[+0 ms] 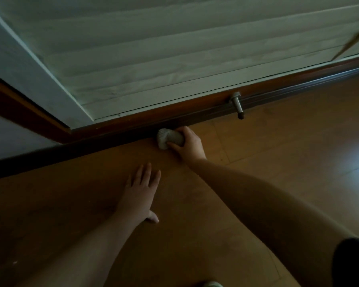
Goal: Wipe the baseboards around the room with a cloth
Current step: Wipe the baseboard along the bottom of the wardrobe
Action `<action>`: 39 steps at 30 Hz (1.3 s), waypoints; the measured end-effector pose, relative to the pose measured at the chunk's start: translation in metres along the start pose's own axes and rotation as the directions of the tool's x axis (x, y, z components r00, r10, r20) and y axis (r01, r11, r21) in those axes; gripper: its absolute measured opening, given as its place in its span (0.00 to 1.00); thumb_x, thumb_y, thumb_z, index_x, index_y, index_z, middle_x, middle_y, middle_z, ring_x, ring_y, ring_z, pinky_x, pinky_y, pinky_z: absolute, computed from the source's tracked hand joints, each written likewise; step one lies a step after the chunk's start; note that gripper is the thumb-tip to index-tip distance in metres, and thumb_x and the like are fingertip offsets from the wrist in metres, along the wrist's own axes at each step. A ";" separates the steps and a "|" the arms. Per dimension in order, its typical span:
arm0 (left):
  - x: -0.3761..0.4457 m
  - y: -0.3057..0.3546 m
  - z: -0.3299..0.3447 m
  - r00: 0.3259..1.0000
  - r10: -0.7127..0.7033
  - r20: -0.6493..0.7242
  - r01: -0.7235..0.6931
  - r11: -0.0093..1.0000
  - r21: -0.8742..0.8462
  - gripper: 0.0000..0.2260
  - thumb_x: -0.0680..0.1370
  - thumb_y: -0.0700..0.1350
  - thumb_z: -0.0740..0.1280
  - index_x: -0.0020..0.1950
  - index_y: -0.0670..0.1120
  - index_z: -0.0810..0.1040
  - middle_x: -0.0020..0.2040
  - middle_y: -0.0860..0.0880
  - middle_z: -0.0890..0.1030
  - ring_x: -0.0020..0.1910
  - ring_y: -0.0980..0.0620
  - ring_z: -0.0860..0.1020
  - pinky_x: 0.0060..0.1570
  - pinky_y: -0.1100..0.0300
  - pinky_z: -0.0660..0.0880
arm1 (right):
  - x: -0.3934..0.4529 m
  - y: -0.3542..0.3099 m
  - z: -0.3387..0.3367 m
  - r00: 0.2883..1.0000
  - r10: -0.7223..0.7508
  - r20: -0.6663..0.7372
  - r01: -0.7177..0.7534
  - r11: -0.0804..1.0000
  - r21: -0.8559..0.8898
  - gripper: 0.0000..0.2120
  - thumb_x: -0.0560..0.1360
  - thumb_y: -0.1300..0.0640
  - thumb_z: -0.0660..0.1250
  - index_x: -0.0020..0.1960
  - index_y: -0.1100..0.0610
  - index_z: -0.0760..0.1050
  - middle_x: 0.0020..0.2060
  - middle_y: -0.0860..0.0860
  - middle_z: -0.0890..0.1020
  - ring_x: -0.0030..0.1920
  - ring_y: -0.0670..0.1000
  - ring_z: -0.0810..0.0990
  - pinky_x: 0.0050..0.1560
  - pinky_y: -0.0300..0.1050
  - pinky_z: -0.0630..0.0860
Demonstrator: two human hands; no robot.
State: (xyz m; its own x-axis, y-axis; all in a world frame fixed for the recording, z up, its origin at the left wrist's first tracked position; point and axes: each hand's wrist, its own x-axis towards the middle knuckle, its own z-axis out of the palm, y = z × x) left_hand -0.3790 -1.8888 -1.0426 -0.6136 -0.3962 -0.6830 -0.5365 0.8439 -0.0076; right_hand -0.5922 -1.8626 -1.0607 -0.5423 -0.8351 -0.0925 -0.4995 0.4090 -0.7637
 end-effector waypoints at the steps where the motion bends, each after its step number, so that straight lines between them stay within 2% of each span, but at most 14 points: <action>1: 0.001 0.000 0.001 1.000 0.000 -0.005 0.000 1.000 0.003 0.64 0.63 0.69 0.75 0.79 0.51 0.31 0.78 0.42 0.30 0.78 0.38 0.35 0.77 0.40 0.47 | 0.001 0.006 -0.004 1.000 0.005 -0.006 -0.005 1.000 -0.004 0.20 0.71 0.53 0.76 0.60 0.56 0.74 0.55 0.51 0.79 0.54 0.46 0.76 0.53 0.37 0.74; 5: 0.003 0.002 0.002 1.000 0.000 0.002 0.000 1.000 0.011 0.65 0.63 0.69 0.75 0.78 0.51 0.29 0.77 0.41 0.28 0.78 0.38 0.33 0.76 0.39 0.47 | 0.005 0.034 -0.030 0.993 0.074 -0.089 -0.074 0.997 0.001 0.20 0.71 0.50 0.76 0.59 0.52 0.75 0.52 0.44 0.78 0.51 0.39 0.75 0.49 0.25 0.69; 8: 0.003 0.002 0.002 1.000 0.010 0.011 -0.010 1.000 -0.006 0.65 0.63 0.68 0.75 0.77 0.50 0.28 0.76 0.40 0.26 0.76 0.37 0.31 0.76 0.38 0.46 | 0.006 0.063 -0.069 0.958 0.202 -0.203 -0.202 0.979 0.022 0.20 0.71 0.52 0.76 0.60 0.50 0.74 0.50 0.40 0.77 0.49 0.36 0.75 0.46 0.24 0.69; 11: 0.002 0.001 0.000 0.999 0.010 0.034 -0.010 1.000 -0.020 0.65 0.64 0.67 0.75 0.76 0.51 0.26 0.73 0.41 0.23 0.75 0.37 0.29 0.76 0.38 0.45 | 0.011 0.092 -0.114 0.860 0.363 -0.360 -0.348 0.931 0.106 0.19 0.72 0.53 0.75 0.60 0.48 0.74 0.48 0.38 0.77 0.48 0.34 0.76 0.48 0.26 0.71; 14: 0.003 0.003 -0.002 0.999 0.004 0.050 -0.002 1.000 -0.029 0.65 0.65 0.65 0.76 0.75 0.51 0.25 0.72 0.41 0.22 0.75 0.37 0.29 0.76 0.38 0.44 | 0.019 0.110 -0.148 0.693 0.524 -0.495 -0.474 0.849 0.235 0.20 0.73 0.52 0.74 0.62 0.52 0.74 0.50 0.44 0.78 0.55 0.48 0.79 0.51 0.38 0.73; 15: 0.003 0.003 -0.003 0.998 0.001 0.059 0.001 1.000 -0.029 0.65 0.65 0.65 0.76 0.76 0.51 0.26 0.72 0.41 0.22 0.75 0.37 0.29 0.76 0.38 0.44 | 0.021 0.112 -0.155 0.678 0.537 -0.503 -0.488 0.840 0.239 0.20 0.73 0.51 0.74 0.63 0.52 0.74 0.51 0.46 0.78 0.56 0.49 0.79 0.50 0.38 0.72; 17: 0.002 0.003 -0.004 0.998 0.000 0.059 0.002 1.000 -0.024 0.64 0.65 0.65 0.76 0.76 0.51 0.26 0.74 0.41 0.23 0.75 0.37 0.29 0.76 0.38 0.45 | 0.018 0.109 -0.159 0.717 0.502 -0.484 -0.477 0.859 0.185 0.21 0.72 0.50 0.75 0.62 0.51 0.74 0.54 0.47 0.80 0.55 0.48 0.79 0.50 0.38 0.73; 21: 0.001 0.003 -0.004 1.000 0.017 0.024 -0.018 0.999 0.036 0.65 0.65 0.68 0.75 0.76 0.49 0.26 0.75 0.38 0.25 0.76 0.35 0.32 0.76 0.38 0.47 | -0.007 0.084 -0.129 0.805 0.415 -0.424 -0.389 0.909 0.153 0.18 0.71 0.50 0.75 0.58 0.48 0.73 0.51 0.45 0.80 0.52 0.44 0.79 0.54 0.45 0.79; 24: 0.001 0.002 -0.004 1.000 0.022 0.017 -0.022 0.999 0.044 0.65 0.64 0.69 0.74 0.77 0.48 0.27 0.76 0.38 0.27 0.77 0.34 0.33 0.77 0.38 0.48 | -0.027 0.050 -0.085 0.907 0.305 -0.289 -0.284 0.952 0.114 0.18 0.70 0.51 0.76 0.56 0.46 0.72 0.47 0.39 0.77 0.48 0.35 0.76 0.47 0.33 0.74; 27: -0.001 0.004 -0.002 0.999 0.026 -0.030 -0.024 0.997 0.071 0.65 0.63 0.70 0.74 0.78 0.47 0.30 0.78 0.37 0.31 0.78 0.34 0.37 0.76 0.38 0.52 | -0.030 0.007 -0.040 0.975 0.161 -0.154 -0.149 0.985 0.090 0.19 0.70 0.53 0.77 0.56 0.47 0.72 0.48 0.39 0.76 0.48 0.32 0.74 0.44 0.24 0.70; 30: 0.000 0.004 0.000 1.000 0.008 -0.028 -0.007 1.000 0.028 0.65 0.63 0.68 0.76 0.79 0.49 0.31 0.78 0.38 0.30 0.78 0.35 0.36 0.76 0.38 0.50 | -0.020 -0.035 -0.003 0.999 -0.004 -0.050 0.008 0.997 0.072 0.20 0.71 0.52 0.76 0.60 0.53 0.73 0.52 0.42 0.76 0.50 0.36 0.74 0.47 0.25 0.71; 33: 0.002 0.005 -0.001 1.000 -0.013 -0.021 0.013 1.000 0.019 0.65 0.63 0.67 0.77 0.78 0.50 0.30 0.77 0.39 0.29 0.78 0.36 0.34 0.76 0.39 0.48 | -0.005 -0.059 0.007 0.995 -0.094 0.038 0.093 0.995 0.028 0.20 0.71 0.54 0.76 0.59 0.56 0.75 0.54 0.49 0.78 0.52 0.42 0.74 0.49 0.28 0.69; 36: 0.002 0.005 -0.001 1.000 -0.010 -0.013 0.010 1.000 0.011 0.65 0.63 0.67 0.77 0.78 0.50 0.30 0.77 0.39 0.29 0.78 0.36 0.34 0.76 0.39 0.48 | 0.001 -0.054 -0.007 0.996 -0.076 0.046 0.077 0.997 -0.009 0.20 0.71 0.55 0.76 0.60 0.57 0.75 0.55 0.52 0.79 0.53 0.43 0.75 0.51 0.33 0.71; 39: 0.003 0.004 0.000 1.000 0.001 -0.023 -0.001 1.000 0.005 0.65 0.63 0.67 0.77 0.78 0.50 0.30 0.77 0.39 0.29 0.78 0.36 0.35 0.76 0.39 0.49 | 0.000 -0.029 -0.036 1.000 0.023 -0.017 -0.023 1.000 -0.008 0.21 0.72 0.55 0.75 0.62 0.55 0.74 0.54 0.47 0.77 0.53 0.42 0.75 0.48 0.30 0.71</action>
State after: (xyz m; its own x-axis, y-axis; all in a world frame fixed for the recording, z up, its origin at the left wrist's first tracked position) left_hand -0.3830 -1.8867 -1.0441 -0.6270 -0.4038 -0.6662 -0.5332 0.8459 -0.0108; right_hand -0.6020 -1.8610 -1.0149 -0.5653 -0.8189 -0.0989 -0.4924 0.4312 -0.7561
